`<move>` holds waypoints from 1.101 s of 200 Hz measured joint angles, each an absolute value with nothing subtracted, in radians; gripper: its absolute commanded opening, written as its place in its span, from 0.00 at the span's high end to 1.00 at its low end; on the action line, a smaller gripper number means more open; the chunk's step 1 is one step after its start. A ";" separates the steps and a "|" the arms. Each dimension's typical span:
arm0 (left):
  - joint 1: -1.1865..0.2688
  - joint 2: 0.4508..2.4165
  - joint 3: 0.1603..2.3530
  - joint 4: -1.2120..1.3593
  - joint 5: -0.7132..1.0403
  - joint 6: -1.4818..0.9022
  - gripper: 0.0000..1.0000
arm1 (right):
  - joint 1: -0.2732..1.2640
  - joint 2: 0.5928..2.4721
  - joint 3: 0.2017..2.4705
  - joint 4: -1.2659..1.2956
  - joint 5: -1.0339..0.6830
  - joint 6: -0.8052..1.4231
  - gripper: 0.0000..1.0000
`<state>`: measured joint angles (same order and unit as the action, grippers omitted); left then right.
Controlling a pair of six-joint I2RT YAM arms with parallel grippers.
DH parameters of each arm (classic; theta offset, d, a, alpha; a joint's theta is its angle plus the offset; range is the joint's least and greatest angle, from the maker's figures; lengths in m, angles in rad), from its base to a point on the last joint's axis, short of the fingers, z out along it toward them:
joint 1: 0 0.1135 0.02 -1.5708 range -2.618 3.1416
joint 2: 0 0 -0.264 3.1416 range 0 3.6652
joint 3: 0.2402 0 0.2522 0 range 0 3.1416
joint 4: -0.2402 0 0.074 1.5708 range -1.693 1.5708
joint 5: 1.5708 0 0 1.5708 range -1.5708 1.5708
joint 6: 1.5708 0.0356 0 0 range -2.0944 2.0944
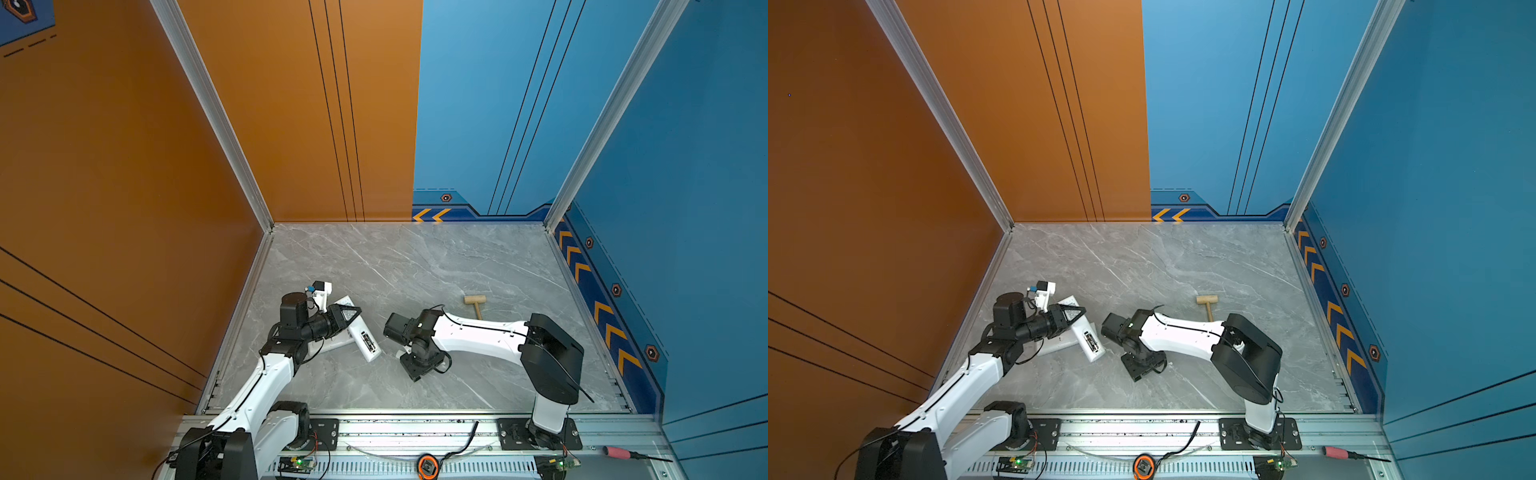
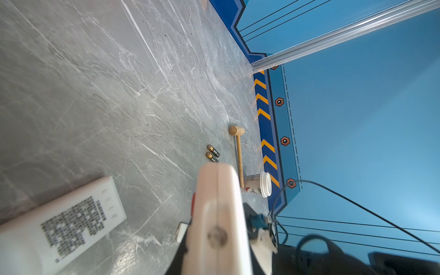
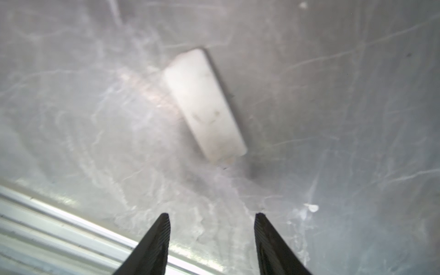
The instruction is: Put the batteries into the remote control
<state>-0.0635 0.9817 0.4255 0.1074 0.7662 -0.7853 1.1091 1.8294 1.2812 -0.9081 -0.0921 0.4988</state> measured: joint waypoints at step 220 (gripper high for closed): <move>-0.046 0.976 0.426 0.100 0.759 -0.782 1.00 | 1.017 1.946 1.328 -0.791 -0.257 0.495 0.46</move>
